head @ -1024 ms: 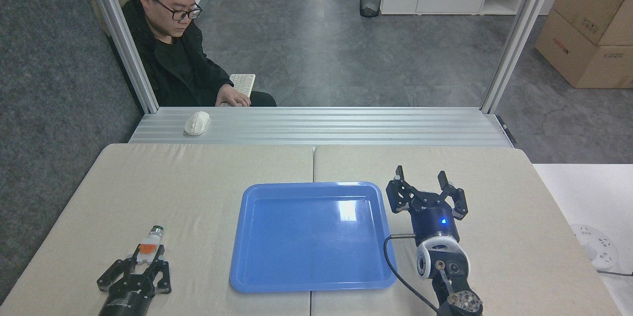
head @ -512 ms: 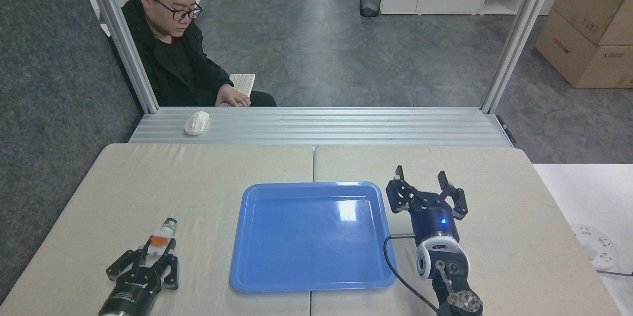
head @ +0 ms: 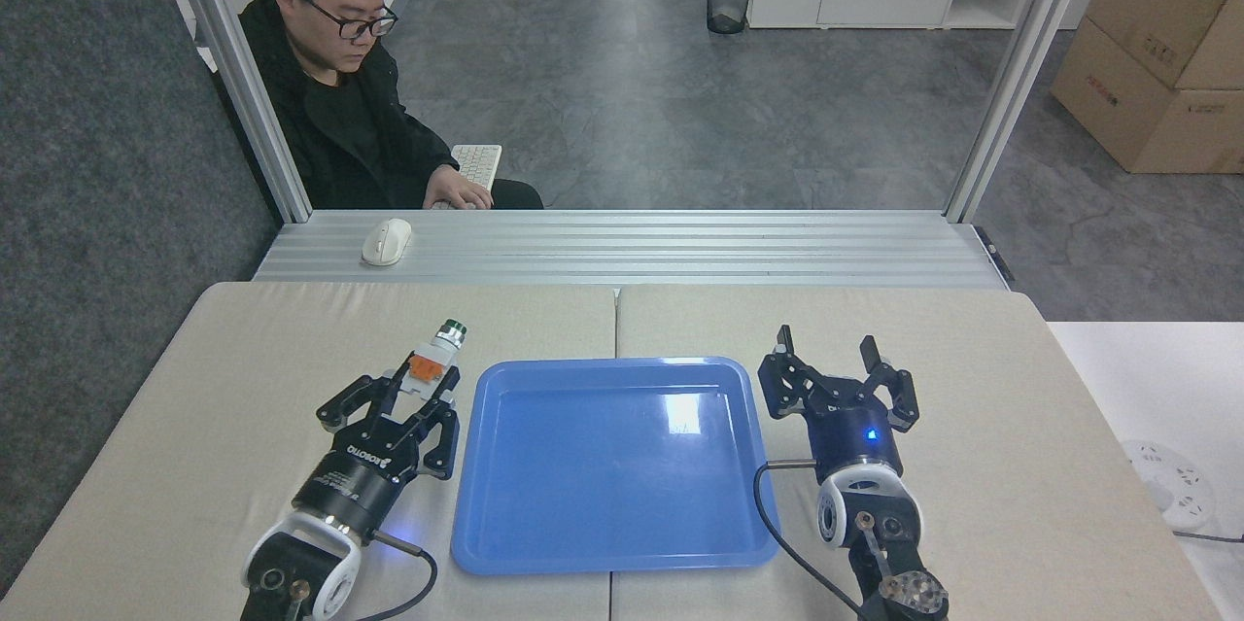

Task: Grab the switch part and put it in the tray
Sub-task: 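Lift the held switch part and carry it over the blue tray, then lower the switch part into the tray and open the left gripper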

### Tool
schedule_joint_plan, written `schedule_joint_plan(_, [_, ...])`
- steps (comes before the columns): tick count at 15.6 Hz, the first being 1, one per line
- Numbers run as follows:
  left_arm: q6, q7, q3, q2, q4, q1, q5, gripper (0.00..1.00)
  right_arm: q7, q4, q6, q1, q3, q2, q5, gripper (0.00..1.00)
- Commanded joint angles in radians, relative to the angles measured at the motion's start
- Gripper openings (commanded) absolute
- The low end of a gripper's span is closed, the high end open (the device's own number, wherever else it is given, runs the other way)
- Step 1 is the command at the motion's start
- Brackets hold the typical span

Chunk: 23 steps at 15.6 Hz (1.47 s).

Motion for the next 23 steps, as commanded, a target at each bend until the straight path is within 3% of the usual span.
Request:
schedule_joint_plan(1, [-0.009,-0.121,-0.301,-0.138,-0.028,-0.043,-0.009,0.00,0.001,0.000,0.002,-0.001,0.000,0.003,0.001,1.00])
schedule_joint_plan(5, [0.012,-0.234,-0.352,-0.143,0.148,-0.041,-0.099,0.00,0.001,0.000,0.002,-0.001,0.000,0.003,0.001,1.00])
schedule_joint_plan(10, [0.057,-0.288,-0.341,-0.130,0.162,-0.061,-0.143,0.00,0.001,0.000,0.002,-0.001,0.000,0.003,0.001,1.00])
schedule_joint_plan(12, [0.067,-0.288,-0.341,-0.130,0.132,-0.061,-0.138,0.21,0.001,0.000,0.000,-0.001,0.000,0.003,0.001,1.00])
schedule_joint_plan(15, [0.076,-0.288,-0.341,-0.139,0.058,-0.052,-0.143,0.67,0.001,0.000,0.002,-0.001,0.000,0.003,0.001,1.00])
schedule_joint_plan(16, [0.087,-0.288,-0.341,-0.144,0.049,-0.054,-0.143,0.75,0.001,0.000,0.000,-0.001,0.000,0.003,0.001,1.00])
schedule_joint_plan(18, [0.180,-0.285,-0.341,-0.143,0.005,-0.061,-0.143,0.99,0.001,0.000,0.002,-0.001,0.000,0.003,0.001,1.00])
schedule_joint_plan(21, [0.335,-0.261,-0.294,-0.126,-0.016,-0.074,-0.134,1.00,0.001,0.000,0.000,-0.001,0.000,0.003,0.001,1.00])
schedule_joint_plan(23, [0.377,-0.211,-0.144,-0.123,-0.010,-0.083,-0.126,1.00,0.001,0.000,0.002,-0.001,0.000,0.002,0.001,1.00])
